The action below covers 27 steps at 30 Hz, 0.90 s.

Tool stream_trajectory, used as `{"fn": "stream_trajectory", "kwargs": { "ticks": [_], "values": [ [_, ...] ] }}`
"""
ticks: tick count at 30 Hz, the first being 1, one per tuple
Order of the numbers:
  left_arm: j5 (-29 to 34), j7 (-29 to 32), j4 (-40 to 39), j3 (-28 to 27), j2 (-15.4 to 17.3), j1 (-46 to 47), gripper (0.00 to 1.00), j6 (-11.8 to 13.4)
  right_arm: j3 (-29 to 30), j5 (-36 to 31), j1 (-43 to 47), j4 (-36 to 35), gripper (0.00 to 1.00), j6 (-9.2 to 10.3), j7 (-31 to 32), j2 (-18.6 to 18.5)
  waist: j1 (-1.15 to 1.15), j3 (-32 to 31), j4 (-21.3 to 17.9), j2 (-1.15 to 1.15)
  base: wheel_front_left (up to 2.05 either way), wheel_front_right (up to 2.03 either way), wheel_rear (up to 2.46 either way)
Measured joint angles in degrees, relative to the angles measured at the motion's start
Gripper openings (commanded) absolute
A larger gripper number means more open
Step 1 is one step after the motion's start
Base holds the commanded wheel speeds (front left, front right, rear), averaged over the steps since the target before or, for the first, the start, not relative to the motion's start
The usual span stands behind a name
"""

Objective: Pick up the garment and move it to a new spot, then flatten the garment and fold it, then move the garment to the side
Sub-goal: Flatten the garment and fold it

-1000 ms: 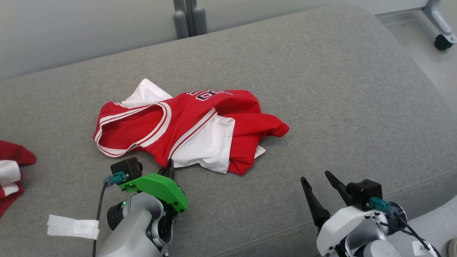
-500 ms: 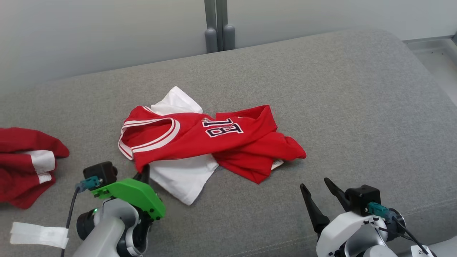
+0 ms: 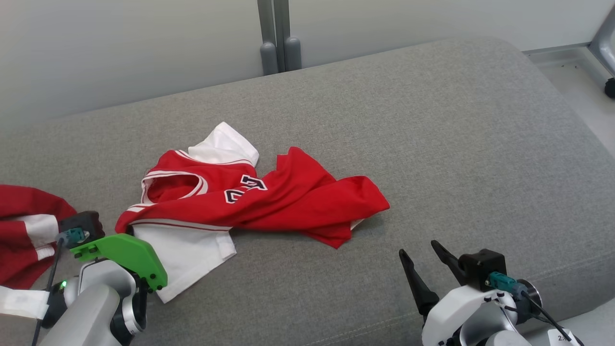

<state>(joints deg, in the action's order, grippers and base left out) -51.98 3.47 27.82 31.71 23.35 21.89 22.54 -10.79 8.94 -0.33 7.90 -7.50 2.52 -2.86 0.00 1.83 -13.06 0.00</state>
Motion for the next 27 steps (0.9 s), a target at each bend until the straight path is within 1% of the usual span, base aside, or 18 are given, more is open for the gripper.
{"fn": "stream_trajectory", "kwargs": {
  "ticks": [1, 2, 3, 8, 12, 14, 20, 23, 27],
  "values": [
    [0.4, 0.2, 0.8, 0.3, 0.4, 0.4, 0.20, 0.2, 0.0, 0.0, 0.0, 0.0, 1.00, 0.00, 0.1, 0.0, 0.00, 0.1, -0.2, 0.00, 0.00, 0.00, 0.00],
    [0.9, 0.3, 1.5, 0.7, 0.5, 0.7, 0.91, 0.2, -0.1, -0.1, 0.0, -0.1, 1.00, 0.00, 0.2, 0.0, 0.00, 0.2, -0.4, 0.00, 0.00, 0.00, 0.00],
    [1.4, 0.2, 2.1, 1.0, 0.5, 1.1, 1.00, 0.2, 0.0, -0.1, 0.0, -0.2, 1.00, 0.00, 0.2, 0.0, 0.00, 0.2, -0.6, 0.00, 0.00, 0.00, 0.00],
    [2.4, -0.6, 4.8, 2.1, -0.5, 2.7, 1.00, 0.1, 0.2, -0.5, -0.1, -0.3, 1.00, 0.00, 0.4, 0.0, 0.00, 0.4, -0.8, 0.00, 0.00, 0.00, 0.00],
    [1.7, -0.6, 6.0, 2.3, -1.7, 2.5, 1.00, -1.2, 0.8, -0.6, -0.1, -0.6, 1.00, 0.00, 0.7, 0.0, 0.00, 0.2, -0.2, 0.00, 0.00, 0.00, 0.00],
    [1.6, -1.0, 5.9, 2.5, -2.0, 2.0, 1.00, -1.4, 1.0, -0.6, 0.0, -0.8, 1.00, 0.00, 0.7, 0.0, 0.00, 0.0, 0.3, 0.00, 0.00, 0.00, 0.00],
    [0.4, -5.8, 2.9, 1.2, -3.5, -0.9, 1.00, -2.8, 1.9, -0.5, 0.5, -0.9, 1.00, 0.00, 0.7, 0.0, 0.00, -0.5, 2.3, 0.00, 0.00, 0.00, 0.00],
    [0.1, -7.3, 1.8, 1.3, -4.1, -3.6, 1.00, -2.8, 2.0, -0.5, 0.7, -0.9, 1.00, 0.00, 0.7, 0.0, 0.00, -0.8, 3.5, 0.00, 0.00, 0.00, 0.00],
    [-0.5, -7.1, 0.3, 1.7, -4.3, -6.3, 1.00, -2.3, 2.5, -0.4, 0.7, -0.8, 1.00, 0.00, 0.6, 0.0, 0.00, -1.3, 5.0, 0.00, 0.00, 0.00, 0.00]
  ]
}}
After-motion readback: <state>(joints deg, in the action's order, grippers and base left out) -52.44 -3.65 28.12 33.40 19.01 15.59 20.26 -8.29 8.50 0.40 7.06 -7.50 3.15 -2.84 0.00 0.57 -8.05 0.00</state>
